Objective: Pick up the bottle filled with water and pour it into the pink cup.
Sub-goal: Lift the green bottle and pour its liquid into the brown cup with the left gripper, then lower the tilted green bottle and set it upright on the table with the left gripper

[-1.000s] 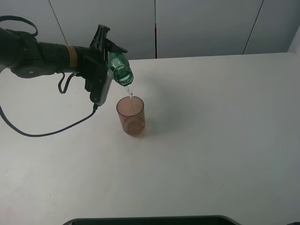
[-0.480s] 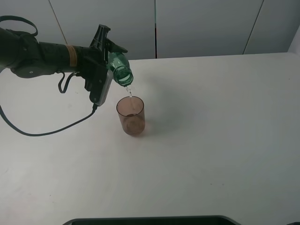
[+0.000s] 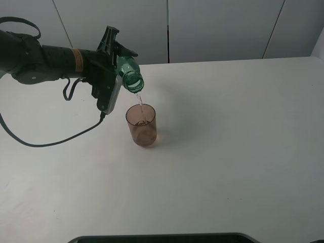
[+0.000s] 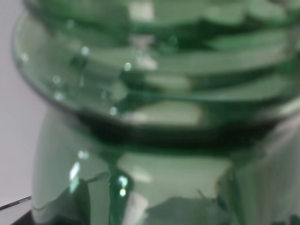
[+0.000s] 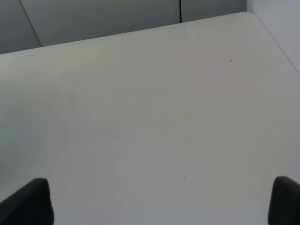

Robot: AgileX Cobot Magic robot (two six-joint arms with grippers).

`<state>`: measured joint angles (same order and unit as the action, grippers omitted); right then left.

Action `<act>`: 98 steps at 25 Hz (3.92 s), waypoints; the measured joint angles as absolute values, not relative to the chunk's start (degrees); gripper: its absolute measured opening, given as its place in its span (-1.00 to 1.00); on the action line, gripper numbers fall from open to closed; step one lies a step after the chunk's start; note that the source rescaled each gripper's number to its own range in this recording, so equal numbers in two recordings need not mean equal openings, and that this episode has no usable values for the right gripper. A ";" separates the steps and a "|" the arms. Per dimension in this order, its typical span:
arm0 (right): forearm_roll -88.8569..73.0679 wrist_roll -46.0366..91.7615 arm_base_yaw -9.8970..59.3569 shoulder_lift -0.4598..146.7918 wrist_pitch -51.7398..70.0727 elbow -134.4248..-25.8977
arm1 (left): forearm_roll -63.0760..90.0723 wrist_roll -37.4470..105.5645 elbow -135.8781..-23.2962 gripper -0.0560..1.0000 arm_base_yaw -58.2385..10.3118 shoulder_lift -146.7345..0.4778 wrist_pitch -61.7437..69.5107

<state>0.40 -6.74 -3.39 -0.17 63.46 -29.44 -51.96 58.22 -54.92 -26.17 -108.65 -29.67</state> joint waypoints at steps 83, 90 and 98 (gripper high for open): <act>0.40 -6.63 -1.91 -0.17 63.46 -29.44 | -47.09 40.07 -54.92 -0.89 -26.17 -108.43 -40.10; 0.40 -6.63 -1.80 -0.17 63.46 -29.44 | -33.39 21.54 -54.92 -0.89 -26.17 -103.17 -40.87; 0.40 -6.63 -1.80 -0.17 63.46 -29.44 | -19.99 5.85 -54.92 -0.89 -24.94 -100.24 -40.87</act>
